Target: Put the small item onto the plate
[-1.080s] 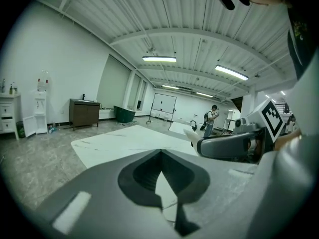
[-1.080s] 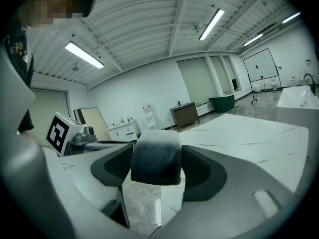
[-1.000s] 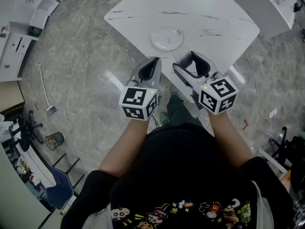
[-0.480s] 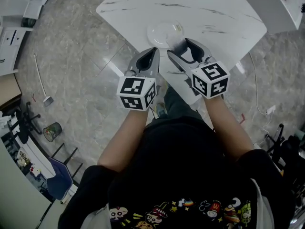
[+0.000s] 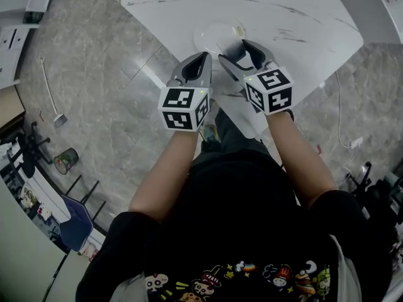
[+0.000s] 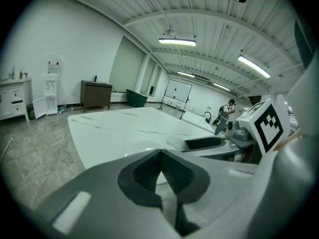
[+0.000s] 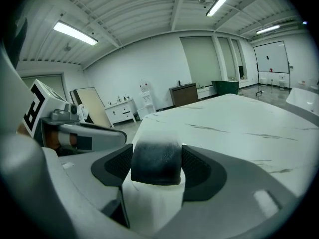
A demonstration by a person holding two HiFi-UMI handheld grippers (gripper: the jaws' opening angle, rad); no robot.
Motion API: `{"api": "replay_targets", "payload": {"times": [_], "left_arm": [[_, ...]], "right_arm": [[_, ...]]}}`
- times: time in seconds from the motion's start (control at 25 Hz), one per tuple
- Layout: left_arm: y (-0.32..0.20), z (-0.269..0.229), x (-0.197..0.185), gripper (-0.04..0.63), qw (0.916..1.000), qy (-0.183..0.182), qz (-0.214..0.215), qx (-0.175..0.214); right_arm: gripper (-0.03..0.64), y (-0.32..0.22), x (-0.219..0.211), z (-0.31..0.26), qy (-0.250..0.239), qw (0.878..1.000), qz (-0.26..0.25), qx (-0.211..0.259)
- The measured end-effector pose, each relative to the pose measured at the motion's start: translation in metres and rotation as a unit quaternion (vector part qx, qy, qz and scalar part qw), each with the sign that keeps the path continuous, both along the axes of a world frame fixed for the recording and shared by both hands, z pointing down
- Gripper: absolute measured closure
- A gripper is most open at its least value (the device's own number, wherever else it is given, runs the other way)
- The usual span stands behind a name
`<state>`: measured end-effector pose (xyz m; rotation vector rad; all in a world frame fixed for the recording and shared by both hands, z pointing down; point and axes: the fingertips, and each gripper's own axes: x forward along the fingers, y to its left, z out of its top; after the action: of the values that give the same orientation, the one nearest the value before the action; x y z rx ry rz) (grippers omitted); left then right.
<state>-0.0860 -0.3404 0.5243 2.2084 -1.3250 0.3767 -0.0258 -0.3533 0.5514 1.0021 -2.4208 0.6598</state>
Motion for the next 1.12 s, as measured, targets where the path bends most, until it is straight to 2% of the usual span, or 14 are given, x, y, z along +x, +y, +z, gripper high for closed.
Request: {"api": "replay_targets", "payload": {"times": [0.32, 0.84, 1.12], "left_arm": [[-0.006, 0.002, -0.005, 0.595, 0.9998, 0.001, -0.018, -0.001], [-0.01, 0.025, -0.011, 0.595, 0.999, -0.006, -0.036, -0.026], [-0.015, 0.026, -0.01, 0.595, 0.9989, -0.002, -0.039, -0.027]], "right_arm": [[0.285, -0.021, -0.006, 0.037, 0.048, 0.999, -0.015, -0.014], [0.284, -0.038, -0.023, 0.067, 0.122, 0.991, -0.054, -0.025], [0.285, -0.045, -0.031, 0.077, 0.144, 0.987, -0.069, -0.028]]}}
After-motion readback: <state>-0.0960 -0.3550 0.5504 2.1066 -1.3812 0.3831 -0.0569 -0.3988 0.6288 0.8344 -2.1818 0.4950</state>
